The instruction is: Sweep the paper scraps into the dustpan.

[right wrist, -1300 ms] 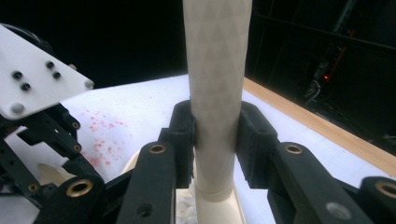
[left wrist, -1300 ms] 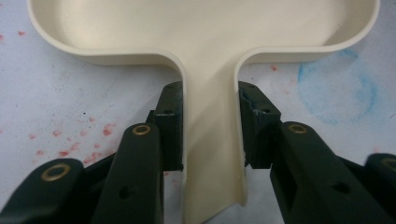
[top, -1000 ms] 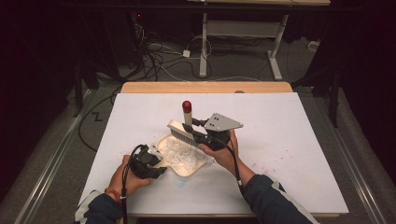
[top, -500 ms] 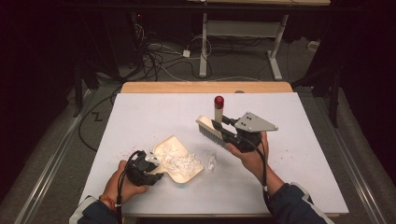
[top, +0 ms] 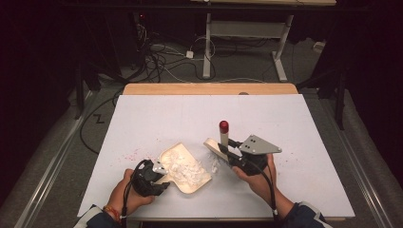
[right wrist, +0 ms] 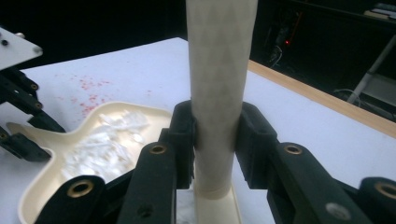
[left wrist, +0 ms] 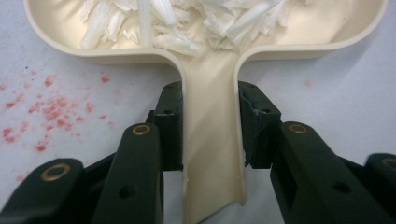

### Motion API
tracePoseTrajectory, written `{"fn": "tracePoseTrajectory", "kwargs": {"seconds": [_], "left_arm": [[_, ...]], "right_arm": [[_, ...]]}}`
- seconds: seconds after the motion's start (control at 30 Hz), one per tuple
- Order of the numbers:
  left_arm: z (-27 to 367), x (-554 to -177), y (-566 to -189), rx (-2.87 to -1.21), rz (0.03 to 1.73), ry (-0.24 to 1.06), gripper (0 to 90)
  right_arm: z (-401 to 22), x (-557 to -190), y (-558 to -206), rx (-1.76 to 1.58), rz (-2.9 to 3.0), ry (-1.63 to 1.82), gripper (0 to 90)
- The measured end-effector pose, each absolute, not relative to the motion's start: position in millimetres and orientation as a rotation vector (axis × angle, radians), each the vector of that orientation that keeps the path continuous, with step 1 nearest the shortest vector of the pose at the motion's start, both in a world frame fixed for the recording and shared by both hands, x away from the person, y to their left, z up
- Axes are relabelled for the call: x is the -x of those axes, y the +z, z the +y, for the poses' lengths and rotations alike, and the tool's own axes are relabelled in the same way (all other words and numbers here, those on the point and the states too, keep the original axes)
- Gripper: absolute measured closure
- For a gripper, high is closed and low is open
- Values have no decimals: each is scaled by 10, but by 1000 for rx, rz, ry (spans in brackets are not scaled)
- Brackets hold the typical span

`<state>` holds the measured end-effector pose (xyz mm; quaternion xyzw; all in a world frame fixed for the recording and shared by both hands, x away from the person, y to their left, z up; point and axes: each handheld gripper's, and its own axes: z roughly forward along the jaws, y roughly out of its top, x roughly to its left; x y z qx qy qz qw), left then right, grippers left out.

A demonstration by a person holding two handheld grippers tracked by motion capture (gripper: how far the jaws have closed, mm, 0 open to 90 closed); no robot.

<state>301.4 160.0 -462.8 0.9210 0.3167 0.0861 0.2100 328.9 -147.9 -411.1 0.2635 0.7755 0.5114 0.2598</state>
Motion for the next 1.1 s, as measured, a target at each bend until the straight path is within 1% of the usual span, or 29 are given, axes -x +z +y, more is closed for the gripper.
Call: {"fn": "tracePoseTrajectory", "kwargs": {"seconds": [0.2,0.4,0.53,0.67,0.97,1.1], "left_arm": [[1534,-3012,-4639,-2528,904,238,630],[1512,-3015,-4643,-2516,911,231,630],[1516,-3013,-4639,-2512,909,235,630],[1535,-3024,-4648,-2509,908,224,630],[1560,-3040,-4650,-2508,906,219,631],[1570,-3043,-4647,-2510,909,225,631]], "right_arm": [[-1104,-3228,-4150,-650,2119,1395,707],[-888,-3185,-4121,-607,2130,1458,708],[-874,-3188,-4061,-603,2134,1513,709],[-872,-3176,-4017,-575,2109,1494,709],[-1164,-3230,-3827,-597,2048,1543,709],[-1279,-3249,-3851,-604,2067,1510,709]]}}
